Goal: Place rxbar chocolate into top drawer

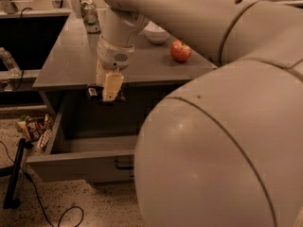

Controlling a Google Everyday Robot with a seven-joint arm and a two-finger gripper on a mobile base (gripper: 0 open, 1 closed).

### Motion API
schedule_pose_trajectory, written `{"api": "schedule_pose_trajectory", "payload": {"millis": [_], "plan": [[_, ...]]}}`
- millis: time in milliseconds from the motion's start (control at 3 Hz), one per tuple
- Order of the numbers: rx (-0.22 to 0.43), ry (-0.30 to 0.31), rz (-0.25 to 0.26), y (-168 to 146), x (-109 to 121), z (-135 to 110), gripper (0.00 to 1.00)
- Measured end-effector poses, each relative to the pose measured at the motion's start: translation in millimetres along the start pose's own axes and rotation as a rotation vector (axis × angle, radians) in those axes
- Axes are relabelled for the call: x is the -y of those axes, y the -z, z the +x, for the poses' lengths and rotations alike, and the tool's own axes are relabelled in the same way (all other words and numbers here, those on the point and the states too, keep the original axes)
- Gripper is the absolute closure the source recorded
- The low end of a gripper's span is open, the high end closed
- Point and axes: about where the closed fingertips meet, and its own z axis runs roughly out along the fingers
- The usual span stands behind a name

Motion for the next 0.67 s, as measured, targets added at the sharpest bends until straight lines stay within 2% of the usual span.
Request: {"api": "schedule_pose_trajectory", "payload": {"millis": [333,667], "plan": [[0.001,-0.014,-0.012,-9,-8,4,1.0],[-0.009,-0.052,-0.026,-29,-27,15,1.0]]}}
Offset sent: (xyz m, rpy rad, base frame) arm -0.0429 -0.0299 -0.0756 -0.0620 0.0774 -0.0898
